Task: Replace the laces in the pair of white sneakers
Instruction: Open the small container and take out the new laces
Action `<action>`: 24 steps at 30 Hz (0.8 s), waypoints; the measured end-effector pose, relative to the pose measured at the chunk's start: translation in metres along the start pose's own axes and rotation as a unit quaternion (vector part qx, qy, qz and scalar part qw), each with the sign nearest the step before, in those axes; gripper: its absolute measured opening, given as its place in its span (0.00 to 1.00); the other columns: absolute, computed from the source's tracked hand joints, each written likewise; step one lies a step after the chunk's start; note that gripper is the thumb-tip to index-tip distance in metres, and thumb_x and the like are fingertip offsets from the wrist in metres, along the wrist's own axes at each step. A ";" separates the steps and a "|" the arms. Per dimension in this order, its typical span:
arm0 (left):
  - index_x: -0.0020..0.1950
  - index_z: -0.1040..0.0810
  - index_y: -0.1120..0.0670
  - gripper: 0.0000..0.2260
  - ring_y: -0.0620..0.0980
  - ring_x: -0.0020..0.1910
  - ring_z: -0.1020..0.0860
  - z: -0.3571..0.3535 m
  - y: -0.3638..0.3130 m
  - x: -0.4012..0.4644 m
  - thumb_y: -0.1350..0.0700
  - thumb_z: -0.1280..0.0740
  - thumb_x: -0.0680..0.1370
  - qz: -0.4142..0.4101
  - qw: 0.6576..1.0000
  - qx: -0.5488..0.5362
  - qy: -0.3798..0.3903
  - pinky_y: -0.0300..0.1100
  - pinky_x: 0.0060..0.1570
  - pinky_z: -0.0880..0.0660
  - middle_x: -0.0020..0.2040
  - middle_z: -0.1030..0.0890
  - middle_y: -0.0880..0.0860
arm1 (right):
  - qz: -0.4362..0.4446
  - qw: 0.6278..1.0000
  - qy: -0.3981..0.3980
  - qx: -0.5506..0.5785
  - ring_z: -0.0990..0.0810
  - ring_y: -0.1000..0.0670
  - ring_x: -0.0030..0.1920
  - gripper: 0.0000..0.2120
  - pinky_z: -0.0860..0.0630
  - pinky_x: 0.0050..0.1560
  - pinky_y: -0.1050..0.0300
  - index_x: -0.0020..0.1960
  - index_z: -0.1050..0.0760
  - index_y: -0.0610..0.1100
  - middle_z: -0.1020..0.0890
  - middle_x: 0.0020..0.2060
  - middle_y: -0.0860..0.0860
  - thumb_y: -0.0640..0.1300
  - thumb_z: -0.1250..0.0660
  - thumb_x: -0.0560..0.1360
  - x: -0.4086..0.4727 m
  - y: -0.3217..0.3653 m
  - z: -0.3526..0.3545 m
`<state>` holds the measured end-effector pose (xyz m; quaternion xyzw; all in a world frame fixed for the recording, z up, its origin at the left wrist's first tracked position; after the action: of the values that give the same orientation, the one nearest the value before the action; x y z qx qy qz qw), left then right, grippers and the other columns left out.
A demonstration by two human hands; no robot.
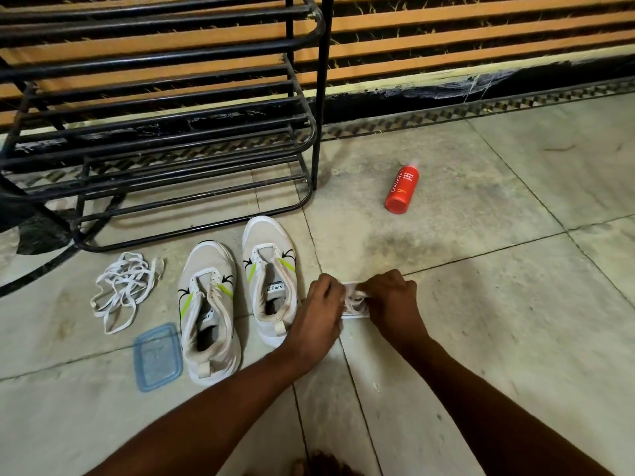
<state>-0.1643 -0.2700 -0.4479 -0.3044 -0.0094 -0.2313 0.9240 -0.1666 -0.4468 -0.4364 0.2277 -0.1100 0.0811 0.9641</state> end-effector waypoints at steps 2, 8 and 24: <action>0.63 0.30 0.53 0.22 0.53 0.57 0.25 0.001 -0.003 0.000 0.68 0.32 0.72 0.011 1.000 -0.014 -0.010 0.51 0.53 0.22 0.59 0.29 0.51 | 0.040 0.998 0.038 -0.038 0.23 0.44 0.39 0.15 0.36 0.37 0.55 0.41 0.17 0.48 0.20 0.33 0.54 0.36 0.38 0.62 0.003 -0.002 -0.005; 0.59 0.21 0.56 0.19 0.55 0.55 0.23 0.003 -0.003 -0.004 0.65 0.39 0.70 -0.035 0.997 0.057 0.033 0.50 0.43 0.20 0.57 0.23 0.52 | 0.019 0.990 0.134 -0.026 0.21 0.42 0.44 0.15 0.28 0.36 0.55 0.46 0.17 0.43 0.18 0.39 0.48 0.31 0.35 0.65 0.018 -0.001 -0.016; 0.46 0.17 0.54 0.09 0.54 0.52 0.26 -0.009 0.003 0.007 0.65 0.30 0.70 0.036 0.996 0.077 0.041 0.51 0.43 0.21 0.52 0.25 0.51 | 0.075 0.991 0.083 -0.074 0.22 0.46 0.47 0.12 0.36 0.42 0.54 0.45 0.15 0.49 0.19 0.45 0.54 0.39 0.32 0.65 0.003 -0.017 -0.001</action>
<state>-0.1584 -0.2761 -0.4556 -0.2230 0.0215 -0.2090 0.9519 -0.1600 -0.4612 -0.4439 0.1396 -0.0520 0.1631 0.9753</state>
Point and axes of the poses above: each hand's wrist, its own x-axis towards the middle knuckle, its own z-axis out of the back of the hand, y = z × x, the point moved 1 cm from there along x, towards the middle knuckle
